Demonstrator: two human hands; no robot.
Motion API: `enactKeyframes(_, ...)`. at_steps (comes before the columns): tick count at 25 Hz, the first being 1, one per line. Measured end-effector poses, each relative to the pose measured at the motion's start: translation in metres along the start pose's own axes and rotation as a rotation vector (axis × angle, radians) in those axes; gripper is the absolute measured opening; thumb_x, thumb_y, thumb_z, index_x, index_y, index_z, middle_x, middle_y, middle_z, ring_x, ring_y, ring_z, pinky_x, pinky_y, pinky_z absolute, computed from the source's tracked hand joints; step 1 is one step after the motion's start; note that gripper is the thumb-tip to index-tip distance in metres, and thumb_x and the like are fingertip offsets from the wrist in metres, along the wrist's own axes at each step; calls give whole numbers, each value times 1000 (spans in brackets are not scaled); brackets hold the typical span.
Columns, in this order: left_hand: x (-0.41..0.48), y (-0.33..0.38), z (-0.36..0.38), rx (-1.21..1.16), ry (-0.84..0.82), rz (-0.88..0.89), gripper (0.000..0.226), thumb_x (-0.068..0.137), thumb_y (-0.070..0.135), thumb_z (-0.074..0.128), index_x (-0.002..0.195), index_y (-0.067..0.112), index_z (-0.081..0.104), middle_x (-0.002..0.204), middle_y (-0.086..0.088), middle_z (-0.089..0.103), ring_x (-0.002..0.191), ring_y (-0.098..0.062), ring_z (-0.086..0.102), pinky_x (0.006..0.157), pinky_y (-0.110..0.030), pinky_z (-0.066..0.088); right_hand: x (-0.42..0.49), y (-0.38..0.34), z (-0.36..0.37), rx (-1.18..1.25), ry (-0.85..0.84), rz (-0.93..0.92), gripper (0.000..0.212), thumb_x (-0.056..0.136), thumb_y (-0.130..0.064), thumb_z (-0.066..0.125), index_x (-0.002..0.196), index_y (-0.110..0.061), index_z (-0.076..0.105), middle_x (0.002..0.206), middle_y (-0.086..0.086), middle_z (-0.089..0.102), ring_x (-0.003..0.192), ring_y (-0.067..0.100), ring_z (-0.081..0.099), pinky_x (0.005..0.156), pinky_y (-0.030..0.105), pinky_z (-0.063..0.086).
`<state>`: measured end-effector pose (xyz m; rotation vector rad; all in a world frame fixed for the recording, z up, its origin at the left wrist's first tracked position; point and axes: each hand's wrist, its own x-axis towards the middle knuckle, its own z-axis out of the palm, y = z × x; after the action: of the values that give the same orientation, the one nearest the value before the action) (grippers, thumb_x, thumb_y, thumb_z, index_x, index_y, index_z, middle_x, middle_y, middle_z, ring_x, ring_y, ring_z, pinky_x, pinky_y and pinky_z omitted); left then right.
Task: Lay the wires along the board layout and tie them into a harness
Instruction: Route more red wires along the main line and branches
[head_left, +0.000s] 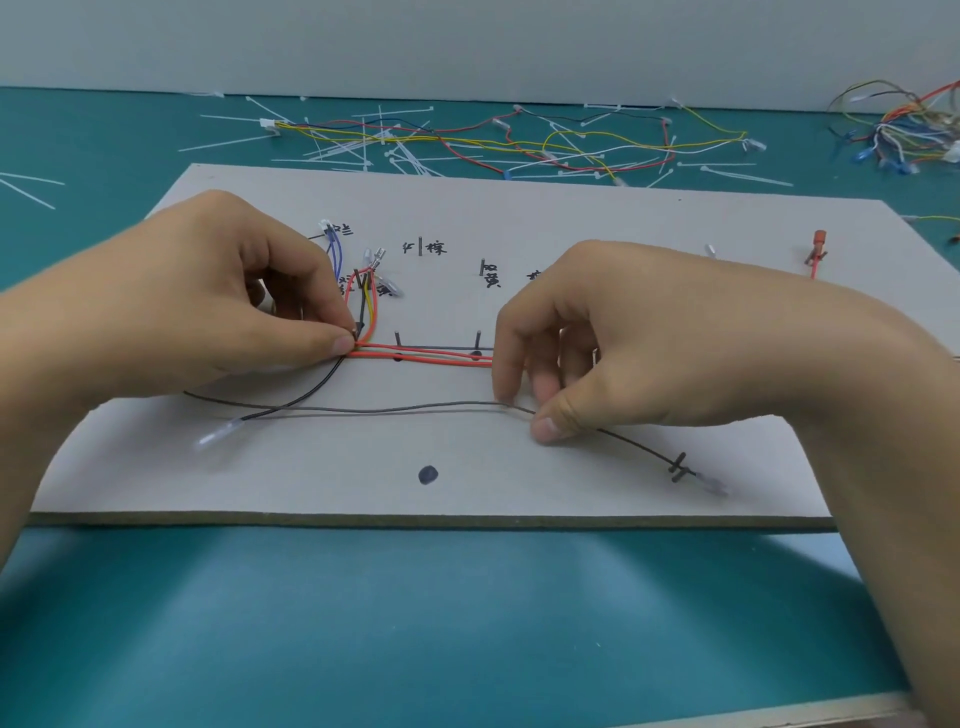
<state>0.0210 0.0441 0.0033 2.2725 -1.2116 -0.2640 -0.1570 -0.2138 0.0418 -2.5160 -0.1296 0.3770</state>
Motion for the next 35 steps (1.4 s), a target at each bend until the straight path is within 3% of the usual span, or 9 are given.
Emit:
enactKeyframes(4,-2,5,1,7,-2,-5,30,70,62,75,95,46,78,65,15,68,50,-24,49,41,-26,45,-4,-2,-6,67,140,-27,11,78,-38,73,87,-33,75,79,-9,75,65,8,70,63,38,60)
enactKeyframes(8,-2,11,2,20,9,-19,27,68,63,72,88,47,77,67,14,69,53,-28,52,45,-34,51,3,7,-13,80,441,72,8,83,-24,69,79,-28,74,70,-9,73,62,16,69,55,39,59)
enactKeyframes(11,-2,14,3,5,34,-36,30,64,65,72,87,47,77,68,15,69,51,-24,52,55,-34,54,11,7,-2,-28,381,185,4,83,-31,74,79,-31,74,69,-19,70,61,1,64,59,26,51)
enactKeyframes(15,-5,22,0,14,43,-42,23,66,64,71,82,48,75,71,18,67,49,-12,51,53,-30,49,20,0,14,-81,373,149,8,84,-40,73,83,-32,72,71,-13,68,67,-2,60,59,24,46)
enactKeyframes(17,-6,26,1,49,46,-32,10,74,52,80,79,46,73,72,20,68,54,-4,55,55,-25,41,24,-5,21,-162,365,86,7,87,-30,67,80,-27,68,73,-11,65,67,1,58,61,27,46)
enactKeyframes(20,-5,29,4,79,78,-15,12,77,35,82,75,42,73,70,20,68,57,2,56,49,-19,40,28,-9,28,-244,402,24,15,88,-26,63,75,-20,60,74,-8,61,70,5,54,66,35,52)
enactKeyframes(23,-5,31,6,56,88,-16,4,73,36,76,75,38,73,68,18,68,59,-1,57,55,-8,42,32,-11,29,-255,433,23,16,87,-22,62,72,-18,58,69,-7,57,68,7,51,65,36,51)
enactKeyframes(30,-9,43,18,21,116,-1,15,83,20,79,72,27,72,63,15,65,57,-1,57,54,-5,40,33,-13,13,-283,325,-40,19,72,-20,63,59,-11,52,53,4,50,55,15,45,52,36,45)
enactKeyframes(35,-4,64,38,31,107,94,8,86,20,75,79,23,72,70,11,67,79,-8,61,70,-19,46,15,4,-4,-214,244,27,17,64,-29,57,60,-12,58,48,-1,47,46,10,40,47,33,40)
